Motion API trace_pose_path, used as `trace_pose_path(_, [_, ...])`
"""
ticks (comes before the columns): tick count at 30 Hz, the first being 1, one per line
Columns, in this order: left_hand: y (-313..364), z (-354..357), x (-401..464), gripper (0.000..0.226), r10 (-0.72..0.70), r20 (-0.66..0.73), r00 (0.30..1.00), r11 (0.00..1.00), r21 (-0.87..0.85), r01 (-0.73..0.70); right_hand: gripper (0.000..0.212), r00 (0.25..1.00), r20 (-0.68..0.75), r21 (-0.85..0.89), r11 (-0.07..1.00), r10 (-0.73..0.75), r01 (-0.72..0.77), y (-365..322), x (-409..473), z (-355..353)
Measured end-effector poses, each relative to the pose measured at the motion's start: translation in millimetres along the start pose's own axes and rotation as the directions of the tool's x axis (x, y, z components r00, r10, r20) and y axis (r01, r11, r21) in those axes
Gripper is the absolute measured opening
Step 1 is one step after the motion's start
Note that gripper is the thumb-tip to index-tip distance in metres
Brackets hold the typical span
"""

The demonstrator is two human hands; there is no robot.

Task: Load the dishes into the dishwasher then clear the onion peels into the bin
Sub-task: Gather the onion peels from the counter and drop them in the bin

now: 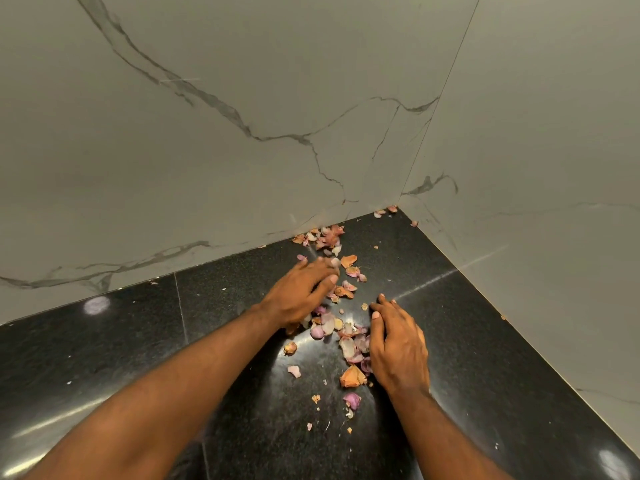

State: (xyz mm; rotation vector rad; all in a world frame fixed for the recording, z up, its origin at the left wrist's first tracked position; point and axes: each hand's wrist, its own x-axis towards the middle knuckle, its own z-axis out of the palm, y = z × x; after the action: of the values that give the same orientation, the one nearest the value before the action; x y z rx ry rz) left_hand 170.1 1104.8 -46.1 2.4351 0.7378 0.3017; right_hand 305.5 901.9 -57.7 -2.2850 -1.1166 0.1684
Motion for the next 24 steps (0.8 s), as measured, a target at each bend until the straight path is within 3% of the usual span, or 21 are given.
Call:
trace_pose_path(2, [3,-13,0,0.045,0.001,-0.146,0.989,0.976,-0.216,-0.033,0.038,1.0,0.005,-0.011,1.0,-0.009,0.009,-2,0,0])
trace_pose_path(5, [-4,-31,27,0.034,-0.005,-0.296,0.955,0.992,-0.123,-0.033,0.037,1.0,0.0,-0.011,1.0,-0.01,0.01,-4,0,1])
trace_pose_path(7, [-6,-40,50,0.036,-0.028,-0.237,0.971,0.999,-0.046,0.018,0.039,1.0,0.002,0.002,1.0,-0.012,0.012,-4,0,2])
trace_pose_path(9, [-6,-42,68,0.053,-0.073,-0.103,0.992,0.997,-0.02,0.071,0.044,1.0,-0.002,0.014,1.0,-0.01,0.01,-4,1,1])
trace_pose_path(12, [-4,-32,74,0.048,-0.07,0.05,0.996,0.984,-0.163,0.077,0.047,1.0,-0.002,0.014,1.0,-0.007,0.007,-3,0,0])
trace_pose_path(15, [5,-27,71,0.039,-0.091,-0.059,0.994,0.882,-0.468,0.053,0.039,1.0,-0.013,0.013,1.0,-0.013,0.013,-5,1,-2])
trace_pose_path(17, [10,-25,68,0.034,-0.11,-0.155,0.982,0.844,-0.536,0.01,0.029,0.999,-0.027,0.016,1.0,-0.018,0.018,-7,1,-3])
trace_pose_path(20, [5,-23,68,0.016,-0.12,-0.32,0.94,0.933,-0.36,-0.003,0.026,0.999,-0.03,0.021,0.999,-0.023,0.024,-6,-1,-4])
trace_pose_path(21, [0,-20,68,0.023,-0.108,-0.332,0.937,0.963,-0.27,0.015,0.027,0.999,-0.028,0.016,1.0,-0.025,0.025,-5,-1,-4])
trace_pose_path(24, [-5,-9,68,0.061,-0.122,-0.105,0.987,0.991,0.045,0.127,0.037,1.0,-0.024,0.012,1.0,-0.018,0.018,-4,-1,-2])
